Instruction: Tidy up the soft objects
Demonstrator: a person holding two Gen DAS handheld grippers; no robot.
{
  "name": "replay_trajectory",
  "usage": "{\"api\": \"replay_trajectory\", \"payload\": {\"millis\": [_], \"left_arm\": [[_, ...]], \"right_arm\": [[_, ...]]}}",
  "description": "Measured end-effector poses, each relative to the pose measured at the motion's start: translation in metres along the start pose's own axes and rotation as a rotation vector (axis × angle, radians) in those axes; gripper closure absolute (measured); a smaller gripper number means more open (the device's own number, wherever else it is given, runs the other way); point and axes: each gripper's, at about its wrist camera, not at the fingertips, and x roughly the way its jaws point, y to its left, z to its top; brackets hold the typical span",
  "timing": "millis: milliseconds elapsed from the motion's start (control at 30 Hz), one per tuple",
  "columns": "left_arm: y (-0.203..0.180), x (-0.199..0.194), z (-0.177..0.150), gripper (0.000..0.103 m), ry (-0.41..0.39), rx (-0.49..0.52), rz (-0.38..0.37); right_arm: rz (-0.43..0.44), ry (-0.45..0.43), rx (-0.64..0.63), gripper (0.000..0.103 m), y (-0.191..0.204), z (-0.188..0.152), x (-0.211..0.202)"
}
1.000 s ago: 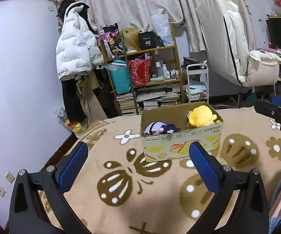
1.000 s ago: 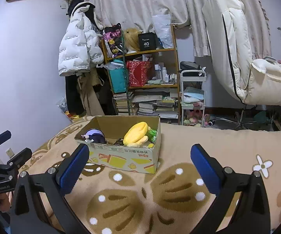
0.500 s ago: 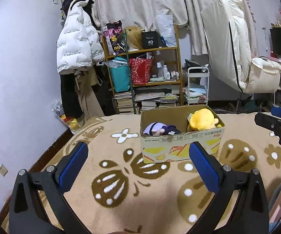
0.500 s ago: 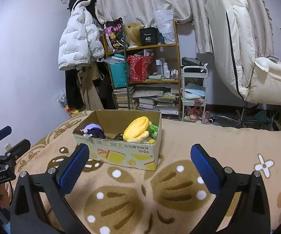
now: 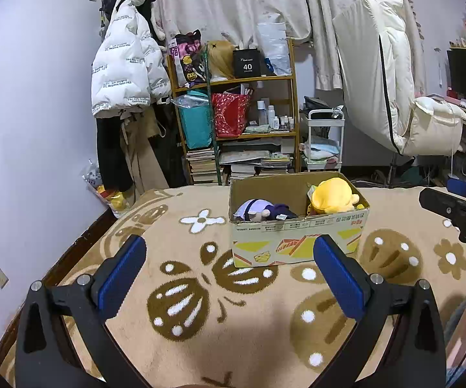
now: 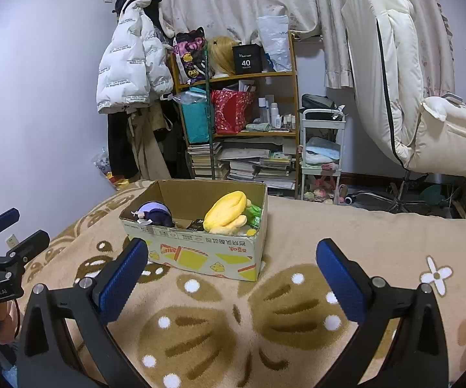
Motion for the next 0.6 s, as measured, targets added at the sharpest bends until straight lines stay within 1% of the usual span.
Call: {"api": "replay_trajectory", "payload": {"millis": [133, 600], "left_arm": [[0.0015, -0.0001, -0.0009, 0.001, 0.006, -0.015, -0.007], [0.0009, 0.0001, -0.0011, 0.001, 0.009, -0.015, -0.006]], "right_arm": [[0.002, 0.003, 0.0, 0.0, -0.0011, 0.0003, 0.0004], [-0.002, 0.003, 0.001, 0.0, -0.0023, -0.0001, 0.0009]]}}
